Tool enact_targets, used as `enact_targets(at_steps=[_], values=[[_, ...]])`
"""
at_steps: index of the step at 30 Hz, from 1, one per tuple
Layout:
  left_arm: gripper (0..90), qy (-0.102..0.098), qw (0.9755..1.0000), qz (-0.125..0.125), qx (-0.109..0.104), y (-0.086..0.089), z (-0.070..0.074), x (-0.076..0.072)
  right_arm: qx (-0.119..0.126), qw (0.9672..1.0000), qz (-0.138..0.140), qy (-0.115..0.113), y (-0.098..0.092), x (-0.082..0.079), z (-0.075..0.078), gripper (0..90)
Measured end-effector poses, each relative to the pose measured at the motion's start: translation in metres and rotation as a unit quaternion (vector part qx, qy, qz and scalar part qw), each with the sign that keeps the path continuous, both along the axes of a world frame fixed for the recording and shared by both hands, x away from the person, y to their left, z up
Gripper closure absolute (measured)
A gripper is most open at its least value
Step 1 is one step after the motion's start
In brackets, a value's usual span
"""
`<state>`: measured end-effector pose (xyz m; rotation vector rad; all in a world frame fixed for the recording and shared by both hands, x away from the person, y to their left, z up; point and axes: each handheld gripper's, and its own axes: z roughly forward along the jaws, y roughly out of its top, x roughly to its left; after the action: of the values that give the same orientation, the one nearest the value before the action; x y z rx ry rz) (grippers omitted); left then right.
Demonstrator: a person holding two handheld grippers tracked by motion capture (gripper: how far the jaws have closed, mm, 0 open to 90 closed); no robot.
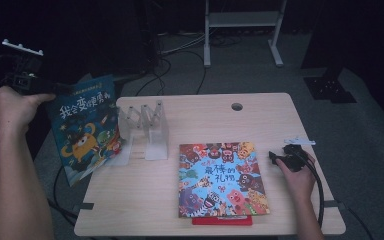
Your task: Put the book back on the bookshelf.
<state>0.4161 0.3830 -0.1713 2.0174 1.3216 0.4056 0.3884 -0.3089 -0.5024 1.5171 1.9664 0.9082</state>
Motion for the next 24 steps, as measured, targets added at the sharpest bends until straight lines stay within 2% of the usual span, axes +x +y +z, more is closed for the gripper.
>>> enact_targets(at_steps=[7,8,9,13,18,24], values=[[82.6,-0.007,0.9999,0.004,-0.013,0.002,-0.008,0.018,0.000,1.0000,0.000,0.000,0.000,0.000,0.000,30.3],[82.5,-0.005,0.9999,0.002,-0.009,0.002,-0.009,0.018,0.000,1.0000,0.000,0.000,0.000,0.000,0.000,30.3],[82.6,-0.011,0.9998,0.004,-0.014,0.002,-0.010,0.018,0.000,1.0000,0.000,0.000,0.000,0.000,0.000,30.3],[82.5,-0.003,0.9998,0.006,-0.018,0.005,-0.011,0.015,0.000,1.0000,0.001,0.000,0.000,0.000,0.000,30.5],[82.3,0.009,0.9999,-0.003,-0.005,0.005,-0.012,0.004,0.000,1.0000,0.001,0.000,0.000,0.000,0.000,30.8],[82.4,0.014,0.9999,-0.002,-0.002,0.007,-0.018,-0.007,0.000,1.0000,0.001,0.000,0.000,0.000,0.000,30.9]])
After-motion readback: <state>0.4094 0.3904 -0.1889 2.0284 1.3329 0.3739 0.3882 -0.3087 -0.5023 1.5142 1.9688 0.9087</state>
